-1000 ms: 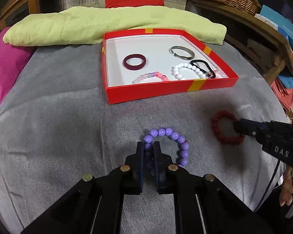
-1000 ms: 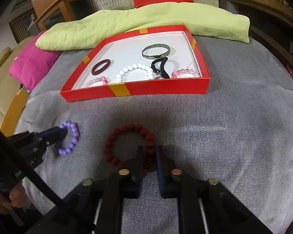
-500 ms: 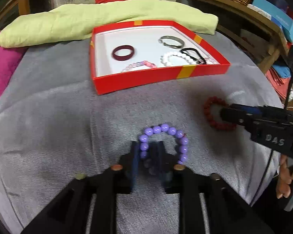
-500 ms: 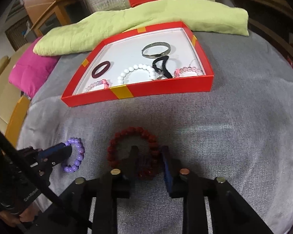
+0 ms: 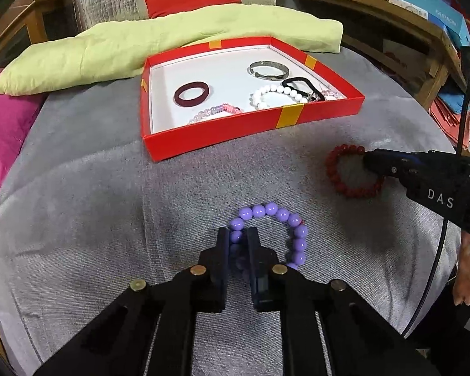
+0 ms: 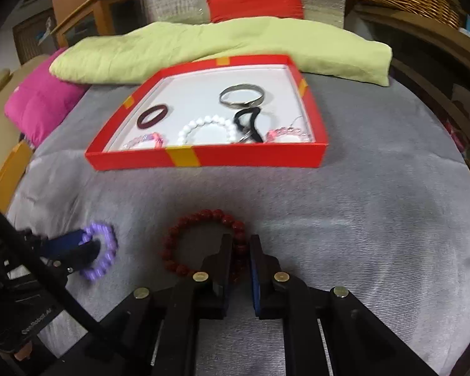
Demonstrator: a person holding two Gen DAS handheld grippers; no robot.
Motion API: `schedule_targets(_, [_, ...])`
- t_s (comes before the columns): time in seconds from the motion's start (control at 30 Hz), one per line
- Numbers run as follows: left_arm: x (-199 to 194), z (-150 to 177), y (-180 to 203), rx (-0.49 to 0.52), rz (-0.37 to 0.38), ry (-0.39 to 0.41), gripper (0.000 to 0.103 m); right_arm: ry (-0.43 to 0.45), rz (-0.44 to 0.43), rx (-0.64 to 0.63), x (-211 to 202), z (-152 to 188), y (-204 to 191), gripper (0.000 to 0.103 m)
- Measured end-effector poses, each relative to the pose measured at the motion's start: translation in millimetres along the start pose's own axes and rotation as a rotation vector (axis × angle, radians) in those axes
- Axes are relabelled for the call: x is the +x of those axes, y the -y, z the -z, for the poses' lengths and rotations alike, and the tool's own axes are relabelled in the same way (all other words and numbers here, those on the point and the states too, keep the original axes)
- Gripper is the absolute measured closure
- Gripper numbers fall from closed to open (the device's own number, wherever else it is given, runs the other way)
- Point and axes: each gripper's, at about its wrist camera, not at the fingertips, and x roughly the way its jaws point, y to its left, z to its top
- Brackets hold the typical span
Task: Organize jewelry
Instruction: 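Close left tool on purple bracelet while right tool grasps red bead bracelet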
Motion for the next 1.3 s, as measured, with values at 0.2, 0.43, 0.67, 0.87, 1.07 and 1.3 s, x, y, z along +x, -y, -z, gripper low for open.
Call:
schedule_targets(0.2, [-7.6, -1.1, -0.3, 0.006, -0.037, 0.024, 0.094, -0.039, -0.038, 0.024, 5.9, -0.7, -2.5, 0.092])
schedule_targets(0.43, [-14.2, -1.0, -1.6, 0.019, -0.084, 0.043, 0.094, -0.057, -0.043, 0.043, 10.1, 1.0, -1.4, 0.089])
schedule_targets(0.67, [-20.4, -1.9, -1.2, 0.04, -0.142, 0.068, 0.094, -0.042, -0.015, -0.013, 10.9, 2.6, -11.1, 0.085])
schedule_targets(0.87, [-21.1, -2.0, -4.6, 0.034, -0.165, 0.069, 0.094, -0.029, -0.004, -0.063, 10.1, 3.8, -19.5, 0.085])
schedule_targets(1.07, [-23.1, -1.4, -7.2, 0.027, -0.184, 0.071, 0.094, -0.017, 0.011, -0.084, 9.9, 4.7, -23.4, 0.091])
schedule_targets(1.3, [-26.6, -1.8, -10.7, 0.021, -0.194, 0.078, 0.094, -0.026, 0.011, -0.085, 13.9, 3.7, -26.0, 0.091])
